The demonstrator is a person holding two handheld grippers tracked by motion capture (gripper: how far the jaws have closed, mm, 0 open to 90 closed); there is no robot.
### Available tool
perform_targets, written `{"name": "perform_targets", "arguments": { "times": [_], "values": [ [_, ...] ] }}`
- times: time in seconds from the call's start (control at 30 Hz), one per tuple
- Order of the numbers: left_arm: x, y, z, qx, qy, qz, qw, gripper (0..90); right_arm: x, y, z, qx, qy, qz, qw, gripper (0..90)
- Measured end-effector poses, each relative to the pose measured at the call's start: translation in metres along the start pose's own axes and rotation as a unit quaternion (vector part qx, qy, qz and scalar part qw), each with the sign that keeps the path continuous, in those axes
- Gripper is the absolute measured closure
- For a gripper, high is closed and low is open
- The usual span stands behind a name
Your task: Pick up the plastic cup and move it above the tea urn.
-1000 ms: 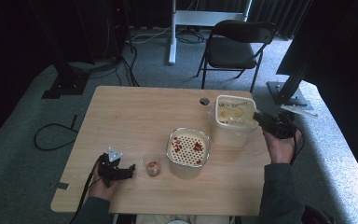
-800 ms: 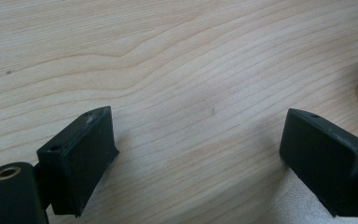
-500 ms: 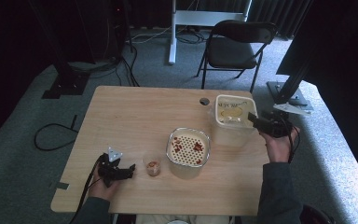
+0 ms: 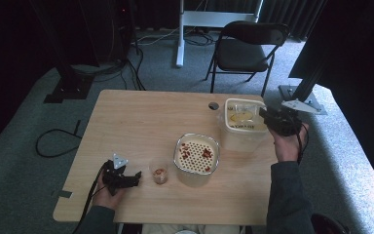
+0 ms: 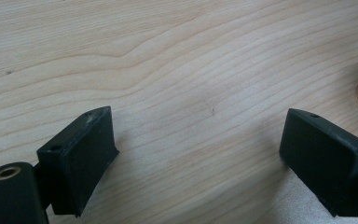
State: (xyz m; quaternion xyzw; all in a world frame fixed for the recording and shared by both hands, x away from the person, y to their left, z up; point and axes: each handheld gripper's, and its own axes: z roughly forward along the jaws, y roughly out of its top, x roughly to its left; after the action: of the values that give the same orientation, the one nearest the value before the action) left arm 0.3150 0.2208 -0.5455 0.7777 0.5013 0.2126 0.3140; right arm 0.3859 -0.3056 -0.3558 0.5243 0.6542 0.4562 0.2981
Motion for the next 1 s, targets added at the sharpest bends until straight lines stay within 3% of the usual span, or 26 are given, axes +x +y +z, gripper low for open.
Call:
{"name": "perform_targets", "arguments": {
  "times": [0.17,0.37,0.5,0.73,1.0],
  "values": [
    [0.000,0.000,0.000,0.000,0.000,-0.001,1.0000,10.9,-0.007,-0.002,-0.002,-0.002,-0.023,0.021,0.9995,59.2],
    [0.000,0.000,0.000,0.000,-0.001,0.000,1.0000,10.9,-0.024,-0.006,-0.006,-0.009,-0.069,0.090,0.9935,56.5],
    [0.000,0.000,0.000,0.001,-0.001,0.001,1.0000,10.9,-0.028,-0.008,-0.008,-0.008,-0.070,0.095,0.9930,53.4],
    [0.000,0.000,0.000,0.001,0.000,0.001,1.0000,10.9,-0.022,-0.013,-0.005,0.004,-0.040,0.070,0.9967,51.0],
    [-0.001,0.000,0.000,0.000,-0.006,0.007,1.0000,10.9,-0.013,-0.032,-0.005,0.023,-0.018,0.049,0.9984,49.1]
  ]
}}
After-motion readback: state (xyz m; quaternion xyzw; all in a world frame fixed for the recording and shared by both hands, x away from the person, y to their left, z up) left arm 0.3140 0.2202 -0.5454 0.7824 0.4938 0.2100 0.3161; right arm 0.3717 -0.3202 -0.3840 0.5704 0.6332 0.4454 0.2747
